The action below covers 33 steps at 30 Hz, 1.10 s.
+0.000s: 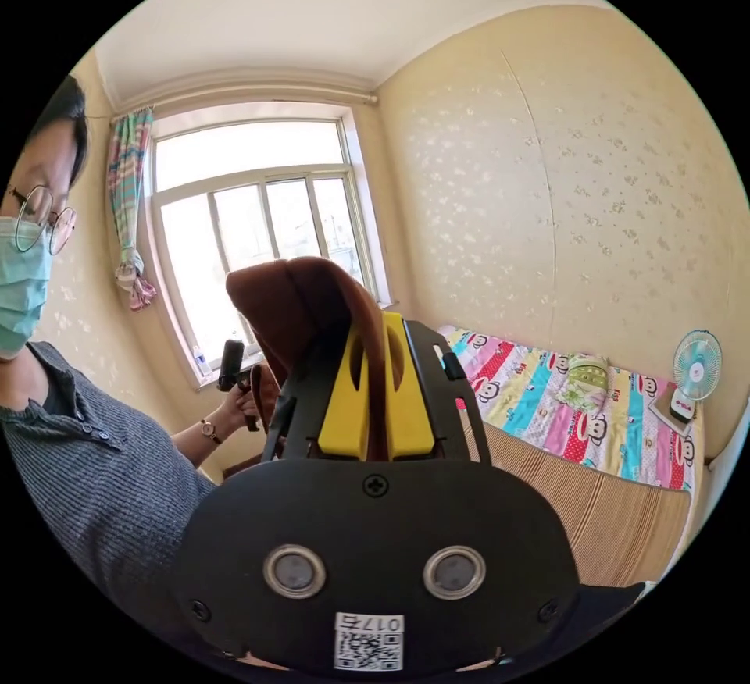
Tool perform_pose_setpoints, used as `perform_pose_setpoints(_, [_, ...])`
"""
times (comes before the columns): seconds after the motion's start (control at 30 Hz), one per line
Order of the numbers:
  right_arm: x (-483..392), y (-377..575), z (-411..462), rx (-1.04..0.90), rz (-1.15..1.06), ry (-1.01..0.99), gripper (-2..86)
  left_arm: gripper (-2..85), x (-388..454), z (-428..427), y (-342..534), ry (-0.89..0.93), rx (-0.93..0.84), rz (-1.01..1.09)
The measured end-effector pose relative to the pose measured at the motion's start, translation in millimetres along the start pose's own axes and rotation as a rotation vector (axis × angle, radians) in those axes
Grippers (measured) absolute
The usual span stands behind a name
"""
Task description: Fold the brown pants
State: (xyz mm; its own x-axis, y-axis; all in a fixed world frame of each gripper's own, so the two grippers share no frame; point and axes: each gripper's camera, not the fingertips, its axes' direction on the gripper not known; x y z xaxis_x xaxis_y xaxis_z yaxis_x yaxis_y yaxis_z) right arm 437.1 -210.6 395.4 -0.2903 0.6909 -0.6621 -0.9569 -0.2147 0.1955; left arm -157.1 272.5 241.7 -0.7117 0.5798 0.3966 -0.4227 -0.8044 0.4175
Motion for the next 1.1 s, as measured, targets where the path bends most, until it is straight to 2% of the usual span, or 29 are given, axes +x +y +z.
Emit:
perform_pose_setpoints(0.07, [-17.3,6.5,1.7,0.006,-0.017,0.020,3.4,6.9,0.4,24.3,25.4,-0.041,-0.118,-0.033])
perform_pose_setpoints(0.3, [-56.8,13.6,-10.6,0.058,0.028,0.067,3.4,9.6,34.0,56.2,71.6,-0.145,-0.355,-0.036])
perform_pose_setpoints(0.37, [-68.7,10.0,-14.8,0.063,0.013,0.055,3.4,10.4,63.0,69.7,83.8,-0.258,-0.493,0.065])
perform_pose_setpoints(0.5, [-108.9,-1.5,-20.1,0.066,-0.029,0.144,3.4,12.2,114.4,90.0,90.6,-0.379,-0.585,0.247])
perform_pose_setpoints(0.57, [-120.3,-8.0,-24.1,0.075,-0.019,0.141,3.4,13.9,152.4,123.8,96.0,-0.473,-0.757,0.417])
perform_pose_setpoints(0.63, [-135.7,-16.5,-29.0,0.104,-0.031,0.139,3.3,15.3,176.0,149.9,101.9,-0.569,-0.819,0.522])
perform_pose_setpoints(0.7, [-146.3,-24.8,-31.9,0.122,-0.022,0.170,3.4,16.1,198.7,167.1,105.9,-0.655,-0.765,0.610])
perform_pose_setpoints(0.77, [-153.7,-34.2,-34.8,0.134,-0.008,0.186,3.5,16.3,239.4,171.7,110.7,-0.789,-0.544,0.746])
perform_pose_setpoints(0.83, [-157.2,-47.3,-38.7,0.143,0.026,0.170,3.6,15.6,270.7,171.3,113.9,-0.863,-0.399,0.848])
perform_pose_setpoints(0.9, [-159.1,-57.6,-39.8,0.138,0.046,0.149,3.7,14.7,285.3,171.1,108.6,-0.866,-0.330,0.869])
perform_pose_setpoints(1.03, [-162.1,-76.0,-44.9,0.141,0.046,0.243,3.7,2.0,307.1,159.5,77.0,-0.833,-0.124,0.913])
perform_pose_setpoints(1.1, [-155.7,-79.2,-58.1,0.150,0.067,0.278,3.7,1.1,313.4,134.2,41.9,-0.812,-0.002,0.849])
